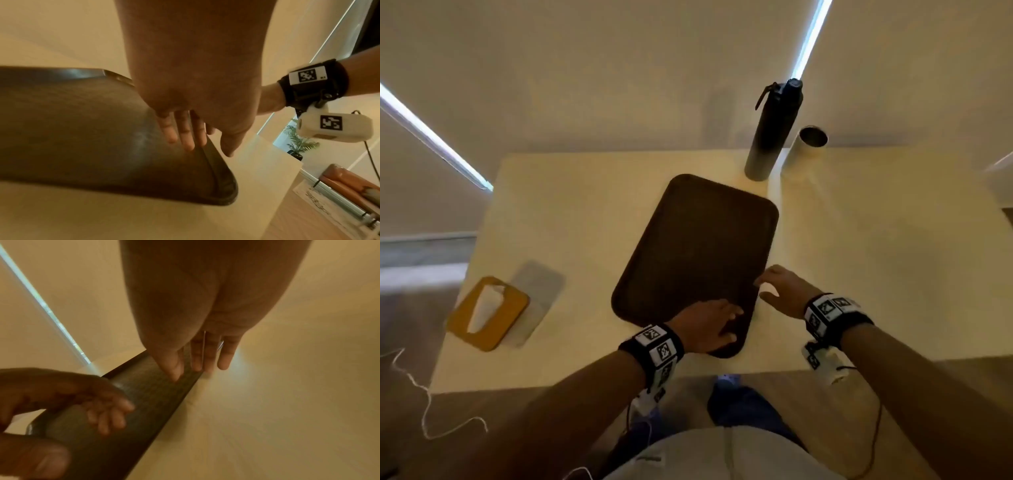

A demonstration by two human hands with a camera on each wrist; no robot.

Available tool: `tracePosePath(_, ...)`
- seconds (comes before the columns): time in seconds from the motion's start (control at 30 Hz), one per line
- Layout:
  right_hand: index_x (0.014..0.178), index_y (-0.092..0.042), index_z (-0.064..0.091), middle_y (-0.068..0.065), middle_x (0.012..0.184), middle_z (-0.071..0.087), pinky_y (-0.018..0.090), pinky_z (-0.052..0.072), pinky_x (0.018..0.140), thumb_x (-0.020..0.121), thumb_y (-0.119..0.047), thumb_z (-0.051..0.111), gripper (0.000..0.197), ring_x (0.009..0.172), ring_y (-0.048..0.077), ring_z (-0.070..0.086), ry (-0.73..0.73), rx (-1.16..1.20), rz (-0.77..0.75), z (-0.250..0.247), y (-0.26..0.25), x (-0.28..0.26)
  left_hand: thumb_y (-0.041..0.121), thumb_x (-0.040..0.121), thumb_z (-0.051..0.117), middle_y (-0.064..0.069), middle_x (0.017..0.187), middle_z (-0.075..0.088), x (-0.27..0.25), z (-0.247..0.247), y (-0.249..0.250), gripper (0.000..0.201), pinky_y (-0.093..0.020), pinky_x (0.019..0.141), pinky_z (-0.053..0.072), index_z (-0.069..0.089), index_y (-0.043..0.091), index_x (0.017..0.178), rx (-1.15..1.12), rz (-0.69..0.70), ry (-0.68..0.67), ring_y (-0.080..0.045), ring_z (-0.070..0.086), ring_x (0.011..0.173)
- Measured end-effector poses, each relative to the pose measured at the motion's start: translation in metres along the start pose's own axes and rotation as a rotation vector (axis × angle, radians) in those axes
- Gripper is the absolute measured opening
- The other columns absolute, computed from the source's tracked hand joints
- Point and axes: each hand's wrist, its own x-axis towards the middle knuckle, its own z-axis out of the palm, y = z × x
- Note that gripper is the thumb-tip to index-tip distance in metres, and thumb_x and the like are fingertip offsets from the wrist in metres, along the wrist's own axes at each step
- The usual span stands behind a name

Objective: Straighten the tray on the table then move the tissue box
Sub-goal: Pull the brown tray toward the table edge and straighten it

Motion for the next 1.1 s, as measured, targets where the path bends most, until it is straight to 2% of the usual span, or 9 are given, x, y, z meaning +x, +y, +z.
tracePosePath(0.1,0.140,-0.011,0.070,0.018,0.154,0.058,0.052,0.048,0.127,0.107,-0.010,0.071,0.032,0.142,0.038,0.059,0.023,-0.077,-0.082,-0.018,0.022,0.023,0.053,0.090,0.061,-0.003,0.138,0.052,0.034,0.001,0.012,0.071,-0.042,0.102,0.045,0.034,0.023,0.149,-0.067,-0.090,0.024,-0.023,0.054,0.121)
tracePosePath(0.2,0.143,-0.013,0.068,0.015,0.162,0.054,0.049,0.043,0.128,0.108,-0.009,0.068,0.034,0.149,0.037,0.052,-0.032,-0.207,-0.165,-0.039,0.035,0.040,0.057,0.087,0.063,-0.004,0.137,0.050,0.055,0.007,0.019,0.079,-0.044,0.101,0.045,0.032,0.021,0.150,-0.089,-0.143,0.049,-0.023,0.053,0.119)
tracePosePath(0.33,0.142,-0.017,0.070,0.010,0.159,0.059,0.050,0.040,0.132,0.107,-0.002,0.065,0.038,0.152,0.035,0.051,-0.068,-0.314,-0.257,-0.055,0.052,0.067,0.044,0.088,0.065,-0.006,0.136,0.046,0.069,0.022,0.018,0.069,-0.041,0.098,0.047,0.038,0.019,0.146,-0.130,-0.167,0.161,-0.025,0.054,0.115)
tracePosePath(0.43,0.138,-0.017,0.074,0.008,0.153,0.066,0.050,0.036,0.134,0.108,-0.004,0.063,0.034,0.151,0.032,0.054,-0.078,-0.394,-0.344,-0.061,0.058,0.084,0.037,0.087,0.064,-0.005,0.138,0.045,0.071,0.026,0.016,0.066,-0.042,0.097,0.049,0.039,0.021,0.146,-0.186,-0.174,0.187,-0.024,0.054,0.114)
tracePosePath(0.57,0.136,-0.017,0.074,0.010,0.146,0.071,0.049,0.043,0.129,0.112,-0.010,0.062,0.029,0.139,0.033,0.064,-0.072,-0.520,-0.462,-0.065,0.056,0.094,0.034,0.088,0.065,-0.007,0.139,0.046,0.068,0.027,0.013,0.067,-0.041,0.096,0.049,0.039,0.020,0.148,-0.172,-0.171,0.198,-0.025,0.054,0.114)
tracePosePath(0.77,0.143,-0.017,0.067,0.012,0.149,0.066,0.050,0.048,0.123,0.113,-0.012,0.059,0.032,0.137,0.035,0.063,-0.086,-0.547,-0.494,-0.051,0.038,0.086,0.031,0.088,0.060,-0.005,0.138,0.048,0.039,0.024,-0.013,0.066,-0.041,0.094,0.047,0.038,0.025,0.150,-0.069,-0.148,0.192,-0.024,0.052,0.114)
tracePosePath(0.87,0.145,-0.017,0.064,0.010,0.148,0.065,0.047,0.049,0.119,0.114,-0.012,0.056,0.033,0.134,0.032,0.062,-0.101,-0.507,-0.473,-0.031,0.015,0.076,0.024,0.088,0.059,-0.002,0.141,0.048,0.011,0.021,-0.035,0.064,-0.037,0.098,0.044,0.041,0.028,0.149,-0.005,-0.147,0.200,-0.021,0.051,0.119)
tracePosePath(0.97,0.142,-0.014,0.066,0.011,0.141,0.068,0.046,0.053,0.110,0.113,-0.012,0.057,0.030,0.126,0.032,0.065,-0.081,-0.425,-0.437,-0.003,-0.008,0.066,0.013,0.089,0.057,-0.002,0.139,0.052,-0.023,0.017,-0.059,0.060,-0.035,0.096,0.041,0.047,0.028,0.146,0.025,-0.142,0.218,-0.021,0.051,0.121)
tracePosePath(1.1,0.129,-0.007,0.073,0.019,0.127,0.074,0.052,0.058,0.096,0.108,-0.009,0.065,0.023,0.114,0.041,0.070,-0.003,-0.243,-0.364,0.036,-0.041,0.056,0.006,0.089,0.058,0.000,0.131,0.057,-0.066,0.016,-0.095,0.056,-0.039,0.093,0.045,0.055,0.033,0.138,-0.003,-0.171,0.281,-0.021,0.054,0.115)
